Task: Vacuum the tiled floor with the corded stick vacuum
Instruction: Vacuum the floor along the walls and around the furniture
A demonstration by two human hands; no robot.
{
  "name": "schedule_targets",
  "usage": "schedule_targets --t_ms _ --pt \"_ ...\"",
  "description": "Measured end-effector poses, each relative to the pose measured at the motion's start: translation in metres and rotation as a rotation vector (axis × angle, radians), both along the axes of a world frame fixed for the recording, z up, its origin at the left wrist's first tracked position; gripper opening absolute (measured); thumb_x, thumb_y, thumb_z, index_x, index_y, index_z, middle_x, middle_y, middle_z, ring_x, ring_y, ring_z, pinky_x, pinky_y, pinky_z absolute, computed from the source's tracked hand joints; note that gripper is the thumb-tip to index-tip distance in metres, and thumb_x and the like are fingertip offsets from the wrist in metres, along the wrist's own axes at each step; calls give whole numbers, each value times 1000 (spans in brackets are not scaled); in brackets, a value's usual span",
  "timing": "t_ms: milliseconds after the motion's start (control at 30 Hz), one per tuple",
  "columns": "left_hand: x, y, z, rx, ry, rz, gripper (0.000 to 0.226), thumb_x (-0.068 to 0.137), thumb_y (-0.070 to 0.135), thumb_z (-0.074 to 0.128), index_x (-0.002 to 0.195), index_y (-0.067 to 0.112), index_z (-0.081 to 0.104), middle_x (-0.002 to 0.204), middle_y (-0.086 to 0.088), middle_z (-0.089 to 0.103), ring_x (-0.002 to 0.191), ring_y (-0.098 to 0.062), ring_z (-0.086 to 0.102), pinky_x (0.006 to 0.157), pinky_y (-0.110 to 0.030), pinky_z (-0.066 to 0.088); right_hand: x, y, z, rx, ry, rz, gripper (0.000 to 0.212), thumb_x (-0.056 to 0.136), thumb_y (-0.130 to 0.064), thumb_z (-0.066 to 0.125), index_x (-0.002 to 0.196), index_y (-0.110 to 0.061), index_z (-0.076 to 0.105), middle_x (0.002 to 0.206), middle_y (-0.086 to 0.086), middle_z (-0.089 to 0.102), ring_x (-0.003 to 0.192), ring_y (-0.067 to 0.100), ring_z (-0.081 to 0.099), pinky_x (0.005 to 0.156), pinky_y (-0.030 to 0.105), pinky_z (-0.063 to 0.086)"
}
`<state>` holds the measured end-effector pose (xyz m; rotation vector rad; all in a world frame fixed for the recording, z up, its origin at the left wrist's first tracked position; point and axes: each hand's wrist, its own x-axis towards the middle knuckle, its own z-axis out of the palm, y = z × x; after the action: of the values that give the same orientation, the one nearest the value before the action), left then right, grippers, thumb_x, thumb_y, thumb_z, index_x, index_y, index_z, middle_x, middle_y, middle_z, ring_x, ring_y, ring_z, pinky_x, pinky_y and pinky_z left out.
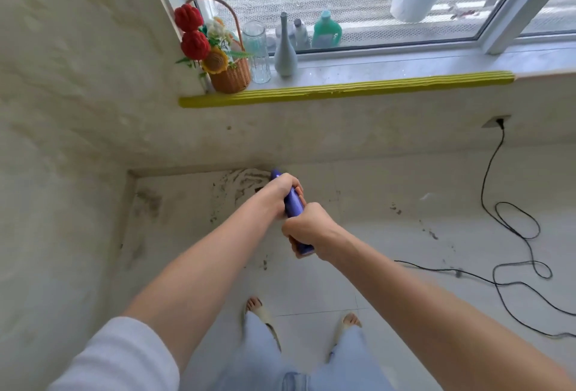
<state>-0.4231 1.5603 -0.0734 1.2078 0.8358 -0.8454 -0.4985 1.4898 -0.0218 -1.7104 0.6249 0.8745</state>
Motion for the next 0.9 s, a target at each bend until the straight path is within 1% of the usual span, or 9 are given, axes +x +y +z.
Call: schedule_targets --t_ms 133,300,400,533,633,700,800,900 --pt "11 19 -10 8 37 -81 26 84 3 37 61 14 35 36 3 36 26 -11 33 38 -11 32 5 29 -16 -16 4 -85 16 79 4 47 91 -6 45 72 10 46 48 18 45 43 23 42" --pt "10 36 -14 13 64 -156 22 83 2 39 63 12 37 37 3 38 28 -9 35 39 -15 34 -1 50 -23 1 63 -161 15 81 7 45 84 -7 41 70 10 42 48 19 40 42 22 37" --pt "14 45 -13 -2 81 -146 22 82 2 41 62 11 37 39 3 39 31 -9 38 40 -14 35 3 56 -17 11 65 -132 15 83 6 47 85 -9 42 68 9 45 48 18 44 41 22 41" --pt "29 51 -10 -26 48 -123 27 84 1 41 61 12 36 38 3 38 34 -9 36 41 -15 35 19 62 -14 21 42 -132 12 84 5 49 90 -4 46 66 10 46 47 18 46 43 24 44" --pt "36 50 -9 -17 34 -118 28 85 2 42 60 12 36 37 3 38 36 -9 36 43 -17 34 28 65 -18 34 36 -163 12 83 6 50 84 -5 44 64 10 46 46 18 45 44 26 43" --pt "37 50 -12 -5 45 -130 28 84 2 43 59 13 36 38 3 38 41 -10 36 45 -19 34 27 66 -20 40 51 -184 12 83 6 49 87 -4 45 64 10 46 46 18 45 44 26 43" --pt "33 49 -13 -16 64 -142 25 84 1 47 62 11 39 39 2 41 45 -10 38 48 -22 37 21 64 -17 83 83 -209 16 83 6 50 97 -2 48 63 10 46 45 17 45 42 24 43" --pt "34 41 -12 -46 47 -146 22 85 4 49 66 11 40 41 2 44 43 -10 41 49 -22 39 23 54 -12 133 91 -242 15 84 8 49 94 -2 47 60 9 45 44 16 43 40 21 41"
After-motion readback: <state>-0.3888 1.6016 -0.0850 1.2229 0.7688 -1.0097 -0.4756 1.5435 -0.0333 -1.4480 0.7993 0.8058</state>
